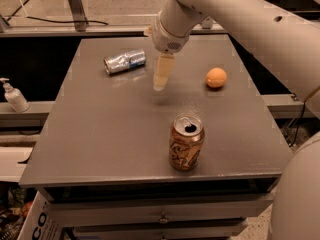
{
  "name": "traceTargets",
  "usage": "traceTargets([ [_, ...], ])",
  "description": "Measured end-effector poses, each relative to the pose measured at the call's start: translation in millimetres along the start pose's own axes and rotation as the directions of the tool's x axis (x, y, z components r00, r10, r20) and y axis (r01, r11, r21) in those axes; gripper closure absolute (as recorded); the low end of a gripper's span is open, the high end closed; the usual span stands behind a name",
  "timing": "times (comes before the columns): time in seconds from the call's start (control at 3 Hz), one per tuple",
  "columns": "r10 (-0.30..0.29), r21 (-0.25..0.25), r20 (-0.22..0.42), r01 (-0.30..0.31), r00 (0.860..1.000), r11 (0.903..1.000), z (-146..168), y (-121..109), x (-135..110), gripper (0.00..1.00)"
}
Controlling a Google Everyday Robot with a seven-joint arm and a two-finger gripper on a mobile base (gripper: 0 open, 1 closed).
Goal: Move redbull can near orange can
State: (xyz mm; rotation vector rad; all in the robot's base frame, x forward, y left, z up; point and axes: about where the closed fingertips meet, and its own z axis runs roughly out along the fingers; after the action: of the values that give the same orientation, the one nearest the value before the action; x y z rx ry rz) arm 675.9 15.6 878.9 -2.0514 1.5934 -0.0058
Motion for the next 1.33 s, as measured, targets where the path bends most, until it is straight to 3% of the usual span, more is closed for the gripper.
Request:
traceTargets([
  [0.33,-0.002,0.046,-0.007,0.002,1.0,0.9989,23.4,-20.3,-11.2,0.0],
  [1.33,0.138,0.052,0.036,-0.139,0.99,0.9889,75.3,-66.6,-25.1,0.0],
])
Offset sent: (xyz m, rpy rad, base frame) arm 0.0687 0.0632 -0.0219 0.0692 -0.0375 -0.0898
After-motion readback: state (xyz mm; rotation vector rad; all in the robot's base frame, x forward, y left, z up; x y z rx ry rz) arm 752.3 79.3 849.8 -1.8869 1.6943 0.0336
